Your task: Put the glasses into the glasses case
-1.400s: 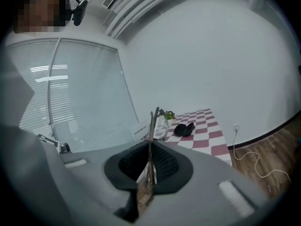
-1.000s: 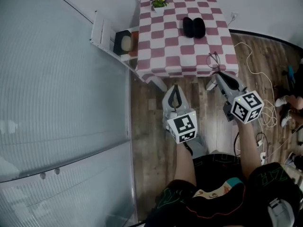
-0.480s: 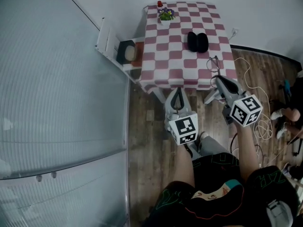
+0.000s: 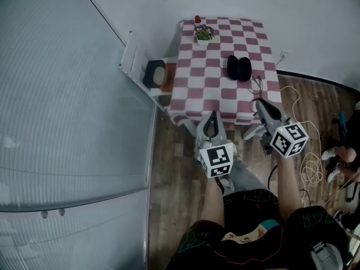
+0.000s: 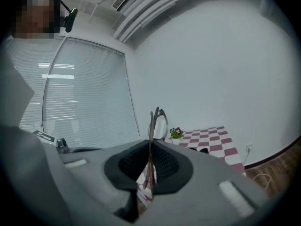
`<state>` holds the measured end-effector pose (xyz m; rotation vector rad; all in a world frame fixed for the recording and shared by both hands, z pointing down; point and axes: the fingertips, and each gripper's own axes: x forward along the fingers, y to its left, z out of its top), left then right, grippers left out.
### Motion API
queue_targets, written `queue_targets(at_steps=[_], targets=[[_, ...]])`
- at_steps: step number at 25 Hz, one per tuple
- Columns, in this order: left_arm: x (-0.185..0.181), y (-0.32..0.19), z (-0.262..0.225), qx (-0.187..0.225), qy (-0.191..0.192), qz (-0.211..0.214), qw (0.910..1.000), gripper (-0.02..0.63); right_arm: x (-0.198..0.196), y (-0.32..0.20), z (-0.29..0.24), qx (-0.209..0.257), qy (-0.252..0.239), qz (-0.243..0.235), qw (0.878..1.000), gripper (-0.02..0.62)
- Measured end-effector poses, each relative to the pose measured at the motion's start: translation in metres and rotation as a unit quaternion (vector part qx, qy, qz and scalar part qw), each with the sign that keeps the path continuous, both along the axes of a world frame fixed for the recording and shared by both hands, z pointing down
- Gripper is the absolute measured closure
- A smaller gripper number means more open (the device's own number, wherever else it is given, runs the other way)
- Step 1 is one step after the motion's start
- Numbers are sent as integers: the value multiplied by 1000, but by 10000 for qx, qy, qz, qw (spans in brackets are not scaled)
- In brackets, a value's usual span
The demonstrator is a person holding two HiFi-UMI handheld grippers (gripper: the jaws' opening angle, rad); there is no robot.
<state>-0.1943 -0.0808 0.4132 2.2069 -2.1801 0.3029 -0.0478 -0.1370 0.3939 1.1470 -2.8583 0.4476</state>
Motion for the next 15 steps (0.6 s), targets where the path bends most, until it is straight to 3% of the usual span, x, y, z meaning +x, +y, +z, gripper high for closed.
queue_targets(at_steps=[6, 15], targets=[[-24, -33, 14, -162, 171, -230, 9995, 597, -27, -32, 13, -97, 32, -242, 9997, 575], [-16, -111, 48, -493, 341, -46, 9982, 597, -22, -110, 45, -416, 65, -6, 9991, 575]])
